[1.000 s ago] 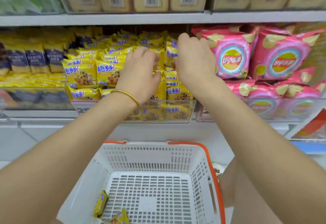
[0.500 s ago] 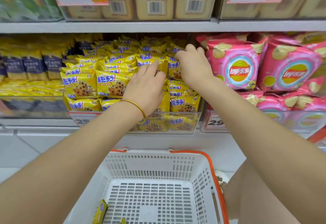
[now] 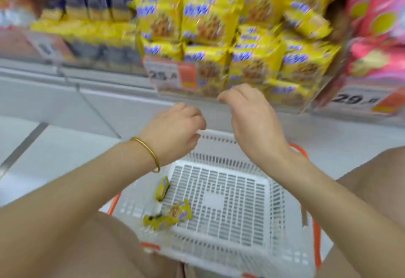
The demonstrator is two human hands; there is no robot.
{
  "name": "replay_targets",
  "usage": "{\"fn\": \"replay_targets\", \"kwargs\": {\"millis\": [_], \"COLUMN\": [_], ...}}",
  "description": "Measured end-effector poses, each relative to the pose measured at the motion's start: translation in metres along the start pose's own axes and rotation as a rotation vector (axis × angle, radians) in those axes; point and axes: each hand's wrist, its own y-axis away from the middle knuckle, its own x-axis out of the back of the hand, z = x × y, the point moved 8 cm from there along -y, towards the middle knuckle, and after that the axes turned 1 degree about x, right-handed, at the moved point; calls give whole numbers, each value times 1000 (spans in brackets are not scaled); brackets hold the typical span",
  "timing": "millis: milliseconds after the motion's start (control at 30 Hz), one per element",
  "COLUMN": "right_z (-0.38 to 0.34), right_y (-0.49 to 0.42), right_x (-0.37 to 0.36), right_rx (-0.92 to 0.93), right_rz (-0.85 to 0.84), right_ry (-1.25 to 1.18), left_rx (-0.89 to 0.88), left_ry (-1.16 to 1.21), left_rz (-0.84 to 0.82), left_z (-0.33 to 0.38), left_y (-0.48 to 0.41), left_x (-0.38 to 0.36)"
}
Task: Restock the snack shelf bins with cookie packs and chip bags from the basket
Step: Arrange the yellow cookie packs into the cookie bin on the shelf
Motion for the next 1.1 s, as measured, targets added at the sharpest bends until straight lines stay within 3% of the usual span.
{"fn": "replay_targets", "kwargs": {"millis": [67, 200, 300, 400, 633, 767, 967, 1033, 1100], "right_z": [-5, -8, -15, -22, -26, 0, 38, 41, 30], "right_y": [17, 71, 136, 192, 234, 246, 253, 256, 252], "right_x": [-59, -201, -297, -363, -404, -403, -369, -360, -359], "right_rx": [-68, -145, -159, -154, -164, -402, -599, -563, -417], "right_rz": [-177, -687, -1066, -1265, -1301, -1270, -1382, -1418, -1415], "right_ry": [-95, -167, -152, -81, 139, 50, -244, -264, -208], "left_rx": [82, 132, 153, 128, 125, 118, 77, 88, 85], "left_ry": [-43, -123, -152, -165, -108, -101, -102, -91, -81], "left_rz": [-163, -422, -515, -520, -508, -499, -583, -600, -571], "left_z": [-24, -52, -66, -69, -75, -74, -53, -45, -34], "left_y": [19, 54, 77, 90, 89, 79, 64, 56, 46], "left_x": [-35, -80, -100, -106, -112, -115, -111, -104, -96]}}
